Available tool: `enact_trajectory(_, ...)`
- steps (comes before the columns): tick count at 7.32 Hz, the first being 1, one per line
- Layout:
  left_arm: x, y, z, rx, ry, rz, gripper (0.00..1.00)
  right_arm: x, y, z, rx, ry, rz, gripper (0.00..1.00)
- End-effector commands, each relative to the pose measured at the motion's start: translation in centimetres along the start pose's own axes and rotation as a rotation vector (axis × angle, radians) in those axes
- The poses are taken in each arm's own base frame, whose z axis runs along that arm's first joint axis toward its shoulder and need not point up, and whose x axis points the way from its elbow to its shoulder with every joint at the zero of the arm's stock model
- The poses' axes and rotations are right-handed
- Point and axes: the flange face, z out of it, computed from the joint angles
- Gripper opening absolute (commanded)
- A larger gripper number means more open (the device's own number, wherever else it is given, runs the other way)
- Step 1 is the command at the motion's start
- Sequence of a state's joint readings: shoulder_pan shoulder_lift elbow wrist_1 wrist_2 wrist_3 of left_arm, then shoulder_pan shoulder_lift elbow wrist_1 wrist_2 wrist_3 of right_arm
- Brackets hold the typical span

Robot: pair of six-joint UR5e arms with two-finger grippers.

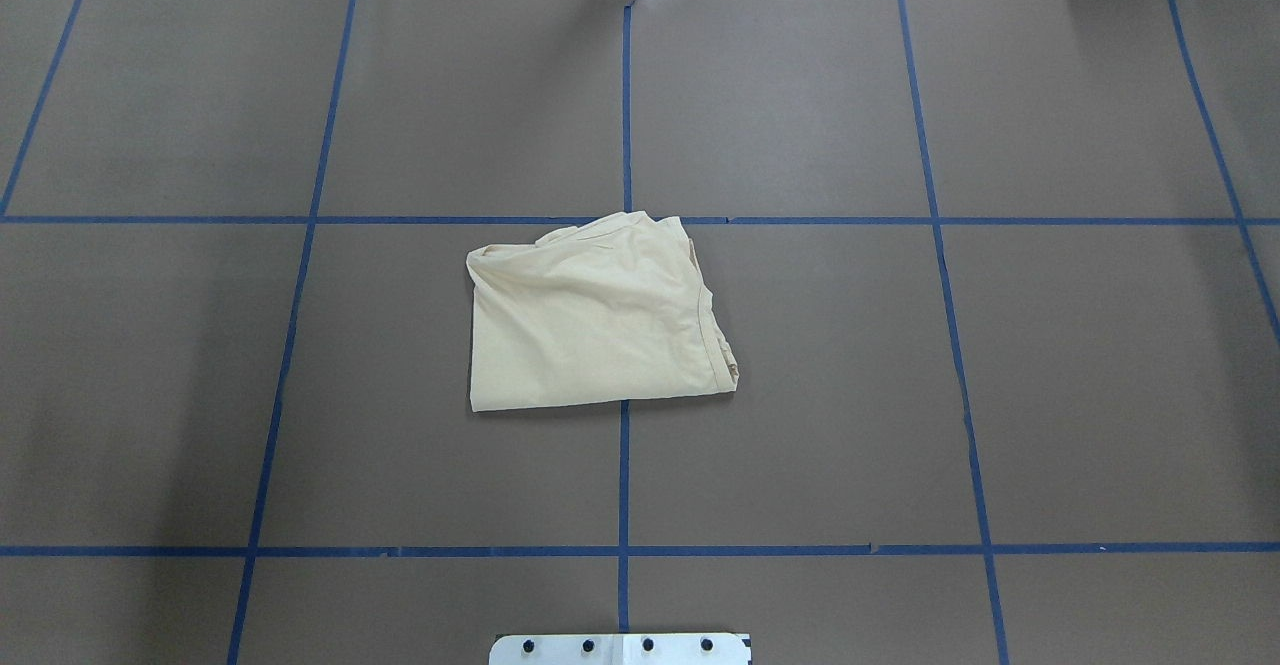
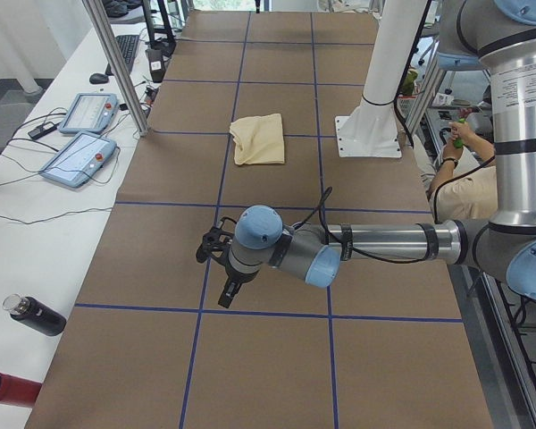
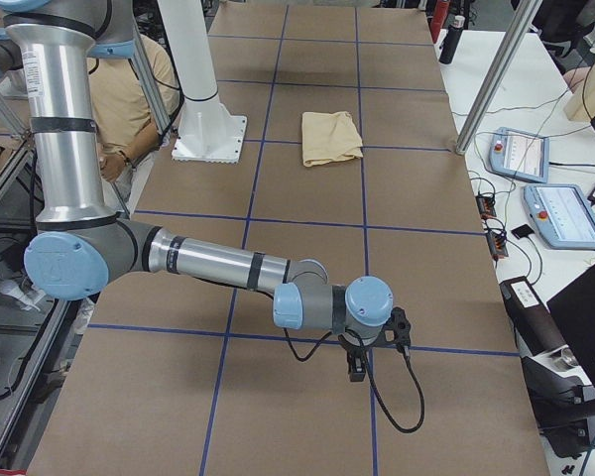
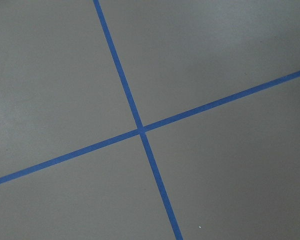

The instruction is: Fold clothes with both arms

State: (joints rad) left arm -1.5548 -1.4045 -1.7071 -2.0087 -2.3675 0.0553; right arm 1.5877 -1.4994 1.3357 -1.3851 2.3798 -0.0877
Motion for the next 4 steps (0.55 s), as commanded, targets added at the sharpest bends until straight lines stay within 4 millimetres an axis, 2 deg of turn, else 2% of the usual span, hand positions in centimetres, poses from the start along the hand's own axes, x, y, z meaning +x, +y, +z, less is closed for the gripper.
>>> enact_trajectory(1, 0.21, -0.8, -0.2, 0.01, -0.001, 0.013, 1.0, -0.71, -0.3, -0.18, 0.01, -0.055, -0.005, 1.0)
enact_trajectory(4, 0.27, 0.15, -0.33, 0.008, -0.004, 0.009, 1.0, -1.12, -0.29, -0.6, 0.035, -0.05, -0.038, 1.0)
